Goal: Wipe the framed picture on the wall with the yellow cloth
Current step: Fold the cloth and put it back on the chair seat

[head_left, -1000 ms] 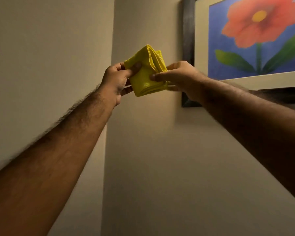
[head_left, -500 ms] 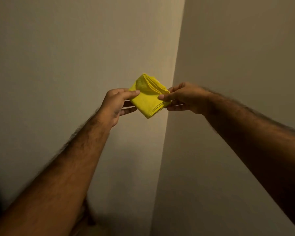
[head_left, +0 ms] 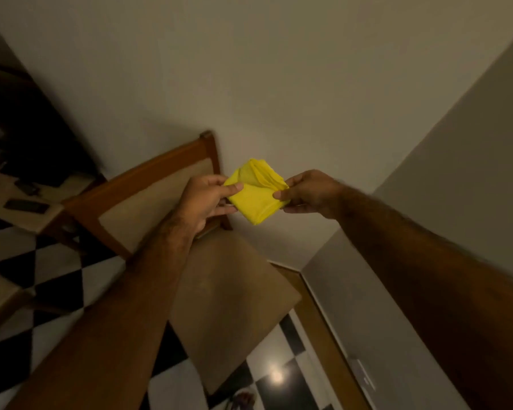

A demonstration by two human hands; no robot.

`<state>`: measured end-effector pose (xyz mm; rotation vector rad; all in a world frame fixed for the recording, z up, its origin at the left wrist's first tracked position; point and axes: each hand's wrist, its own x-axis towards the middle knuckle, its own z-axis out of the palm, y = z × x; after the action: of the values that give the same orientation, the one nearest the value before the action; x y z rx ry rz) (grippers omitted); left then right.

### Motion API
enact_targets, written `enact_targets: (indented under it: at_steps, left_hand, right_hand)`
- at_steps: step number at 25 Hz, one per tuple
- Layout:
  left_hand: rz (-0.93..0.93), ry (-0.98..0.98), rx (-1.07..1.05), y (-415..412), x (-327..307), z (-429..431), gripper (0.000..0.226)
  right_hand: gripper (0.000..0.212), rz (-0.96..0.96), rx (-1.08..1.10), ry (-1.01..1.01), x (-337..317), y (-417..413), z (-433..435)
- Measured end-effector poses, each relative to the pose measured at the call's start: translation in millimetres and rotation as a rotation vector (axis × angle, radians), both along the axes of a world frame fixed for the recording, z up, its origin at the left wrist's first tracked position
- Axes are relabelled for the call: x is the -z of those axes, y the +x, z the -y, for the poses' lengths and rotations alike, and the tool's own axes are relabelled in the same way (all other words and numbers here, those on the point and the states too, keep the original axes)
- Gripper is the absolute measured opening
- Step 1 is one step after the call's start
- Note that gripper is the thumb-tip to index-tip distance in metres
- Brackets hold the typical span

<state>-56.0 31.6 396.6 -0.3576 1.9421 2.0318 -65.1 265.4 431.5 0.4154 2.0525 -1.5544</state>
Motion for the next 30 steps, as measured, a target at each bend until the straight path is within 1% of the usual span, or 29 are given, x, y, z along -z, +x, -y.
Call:
enact_targets:
  at_steps: [3, 6, 8, 11, 14, 16, 18, 21, 23, 26, 28, 29, 30]
  left_hand:
    - [0.162, -0.034, -0.001, 15, 82, 29, 0.014]
    - [0.277, -0.107, -0.034, 26, 161, 46, 0.029]
    - [0.303, -0.211, -0.046, 32, 215, 53, 0.028]
    - [0.33, -0.38, 0.039, 39, 294, 54, 0.021]
    - [0.311, -0.54, 0.168, 47, 347, 49, 0.022]
    - [0.279, -0.679, 0.237, 49, 384, 43, 0.025]
    - [0.24, -0.791, 0.251, 50, 411, 39, 0.027]
    - [0.238, -0.933, 0.315, 52, 439, 36, 0.032]
    - [0.259, -1.028, 0.369, 49, 448, 33, 0.039]
    - [0.286, -1.178, 0.493, 42, 451, 26, 0.066]
    - [0.348, -1.185, 0.508, 33, 440, 30, 0.086]
    - [0.347, -1.206, 0.524, 31, 429, 31, 0.091]
    - [0.301, -1.251, 0.567, 37, 422, 31, 0.09]
  right_hand:
    - [0.024, 0.145, -0.019, -0.004, 89, 8, 35]
    - [0.038, 0.253, 0.015, 0.022, 169, 18, 62]
    - [0.042, 0.33, 0.03, 0.046, 224, 23, 71]
    - [0.041, 0.442, 0.018, 0.091, 306, 28, 72]
    - [0.035, 0.458, 0.042, 0.154, 370, 38, 69]
    - [0.032, 0.415, 0.004, 0.224, 418, 44, 71]
    - [0.031, 0.364, -0.017, 0.283, 453, 50, 74]
    - [0.036, 0.31, -0.11, 0.361, 488, 57, 80]
    - [0.038, 0.244, -0.136, 0.414, 496, 59, 82]
    - [0.042, 0.147, -0.146, 0.46, 500, 65, 84]
    - [0.054, 0.107, -0.147, 0.52, 486, 72, 85]
    - [0.062, 0.099, -0.164, 0.593, 474, 78, 83]
    - [0.072, 0.06, -0.207, 0.696, 470, 85, 79]
